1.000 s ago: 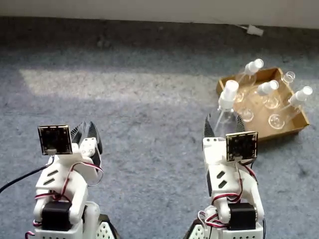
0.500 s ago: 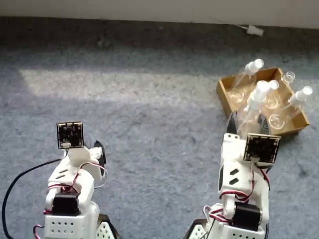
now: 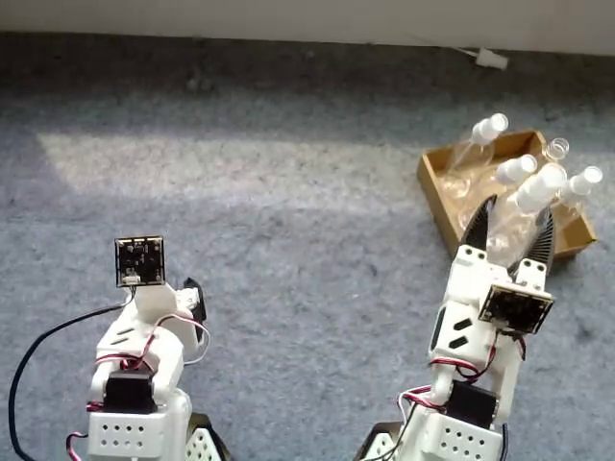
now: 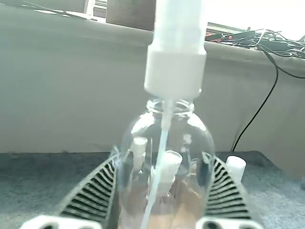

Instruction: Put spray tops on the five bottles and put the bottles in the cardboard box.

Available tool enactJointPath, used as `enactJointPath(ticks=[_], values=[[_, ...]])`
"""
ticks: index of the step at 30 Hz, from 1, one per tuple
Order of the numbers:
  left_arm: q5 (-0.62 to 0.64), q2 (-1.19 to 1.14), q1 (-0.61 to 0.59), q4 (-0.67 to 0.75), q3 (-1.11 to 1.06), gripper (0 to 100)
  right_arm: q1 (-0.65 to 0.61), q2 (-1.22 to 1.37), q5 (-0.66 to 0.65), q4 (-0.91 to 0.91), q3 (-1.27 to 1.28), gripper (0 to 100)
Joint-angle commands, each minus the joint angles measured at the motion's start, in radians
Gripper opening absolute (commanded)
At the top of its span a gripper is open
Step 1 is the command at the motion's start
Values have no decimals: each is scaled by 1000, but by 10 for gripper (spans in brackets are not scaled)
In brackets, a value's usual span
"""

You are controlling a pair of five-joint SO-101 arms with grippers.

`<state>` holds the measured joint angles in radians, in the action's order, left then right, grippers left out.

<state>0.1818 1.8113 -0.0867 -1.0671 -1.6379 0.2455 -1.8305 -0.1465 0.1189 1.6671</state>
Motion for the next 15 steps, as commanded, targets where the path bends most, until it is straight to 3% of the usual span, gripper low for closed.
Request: enactJointPath(ticks=[1,8,15], values=[[-6,12,-7,5,7,34,33,-2,0,-35,-7,135],[-6,12,-7,5,5,34,67,-1,5,143,-202,135],[-6,12,-7,3,5,33,70,97,6,157,-332,135]])
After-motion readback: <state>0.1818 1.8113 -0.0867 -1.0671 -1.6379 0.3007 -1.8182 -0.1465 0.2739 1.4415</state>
